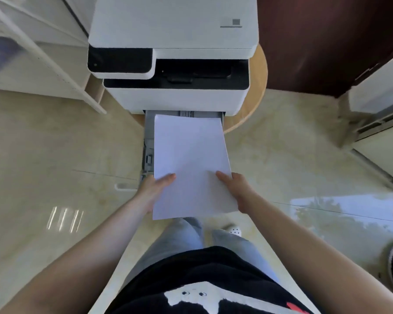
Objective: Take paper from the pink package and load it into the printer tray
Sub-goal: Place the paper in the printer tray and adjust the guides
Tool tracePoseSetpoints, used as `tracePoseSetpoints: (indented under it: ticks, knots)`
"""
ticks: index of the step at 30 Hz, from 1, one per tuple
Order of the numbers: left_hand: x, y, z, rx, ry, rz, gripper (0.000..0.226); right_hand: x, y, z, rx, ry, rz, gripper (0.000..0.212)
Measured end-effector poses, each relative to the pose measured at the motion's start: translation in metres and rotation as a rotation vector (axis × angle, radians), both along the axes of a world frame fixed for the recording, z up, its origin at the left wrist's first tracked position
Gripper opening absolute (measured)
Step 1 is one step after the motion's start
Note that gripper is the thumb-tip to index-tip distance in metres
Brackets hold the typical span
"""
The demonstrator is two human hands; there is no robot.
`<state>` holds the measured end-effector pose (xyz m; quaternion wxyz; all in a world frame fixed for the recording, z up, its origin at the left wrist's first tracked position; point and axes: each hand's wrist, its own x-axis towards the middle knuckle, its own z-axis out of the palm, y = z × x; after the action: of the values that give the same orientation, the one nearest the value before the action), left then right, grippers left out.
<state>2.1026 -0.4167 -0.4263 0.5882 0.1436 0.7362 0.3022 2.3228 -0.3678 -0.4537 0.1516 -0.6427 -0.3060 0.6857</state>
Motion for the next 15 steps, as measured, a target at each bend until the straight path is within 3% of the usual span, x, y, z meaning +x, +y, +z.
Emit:
tracePoseSetpoints:
  ticks: [8, 15]
  knots:
    - [-0.048, 0.044, -0.028, -0.029, 0.048, -0.086, 0.048, -0.048, 0.023, -0.023, 0.043, -0.112, -0.075, 0.015]
    - [-0.065, 0.083, -0.054, -0.096, 0.182, -0.103, 0.078, -0.069, 0.046, -0.035, 0.077, -0.168, -0.193, 0.017]
